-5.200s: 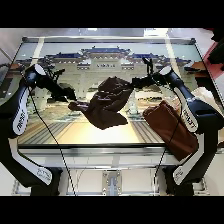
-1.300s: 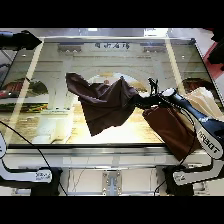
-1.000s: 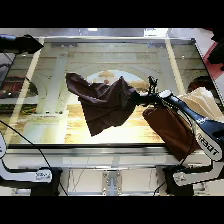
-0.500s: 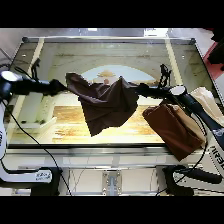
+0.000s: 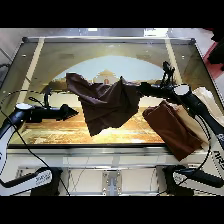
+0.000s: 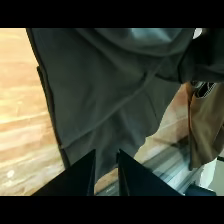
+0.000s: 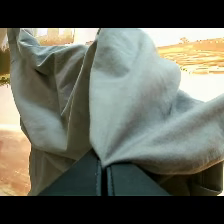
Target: Fold the shirts.
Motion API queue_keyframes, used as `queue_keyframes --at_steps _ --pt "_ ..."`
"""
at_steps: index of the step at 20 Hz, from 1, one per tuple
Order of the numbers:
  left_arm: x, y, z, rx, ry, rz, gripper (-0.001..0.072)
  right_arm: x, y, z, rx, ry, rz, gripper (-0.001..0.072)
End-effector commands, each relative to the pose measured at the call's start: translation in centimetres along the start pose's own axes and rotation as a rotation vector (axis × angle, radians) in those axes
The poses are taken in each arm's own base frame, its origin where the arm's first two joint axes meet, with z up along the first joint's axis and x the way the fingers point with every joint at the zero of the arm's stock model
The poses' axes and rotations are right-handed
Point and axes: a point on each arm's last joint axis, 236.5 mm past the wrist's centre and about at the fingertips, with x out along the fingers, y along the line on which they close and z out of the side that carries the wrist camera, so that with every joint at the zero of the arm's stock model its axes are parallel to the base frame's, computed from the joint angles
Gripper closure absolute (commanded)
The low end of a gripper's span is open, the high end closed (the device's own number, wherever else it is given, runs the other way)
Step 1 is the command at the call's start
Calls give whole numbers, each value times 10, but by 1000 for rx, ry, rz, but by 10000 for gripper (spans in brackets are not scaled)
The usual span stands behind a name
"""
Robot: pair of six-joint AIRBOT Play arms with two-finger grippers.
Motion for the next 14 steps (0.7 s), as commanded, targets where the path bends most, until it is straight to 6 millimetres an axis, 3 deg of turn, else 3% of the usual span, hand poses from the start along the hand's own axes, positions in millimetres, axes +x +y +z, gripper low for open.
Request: queue_keyframes --at_steps 1,2,3,5,6,7,8,10,11,14 --pt "-5 -17 37 7 -196 -73 556 -1 2 -1 6 4 7 683" --pt "-9 -15 55 -30 -274 -73 563 -1 2 -1 8 4 9 683" --pt "-10 -18 58 -82 -287 -91 601 -1 2 -1 9 4 9 683" --pt "1 -27 24 -112 -139 -112 638 -1 2 -1 8 3 9 683" --pt "10 -23 -3 -133 -26 -70 564 -1 2 -1 8 3 9 683" --pt "18 -14 -24 -173 55 -4 343 -1 2 -1 8 3 8 683" --pt "27 -6 -43 -199 114 61 194 -1 2 -1 8 4 9 683" --pt "42 -4 -65 -212 172 119 193 -1 3 -2 8 9 11 683" --pt "47 -5 -66 -206 166 131 193 -1 3 -4 8 15 14 682" --pt "50 7 -43 -268 56 179 193 -1 4 -6 8 26 18 682"
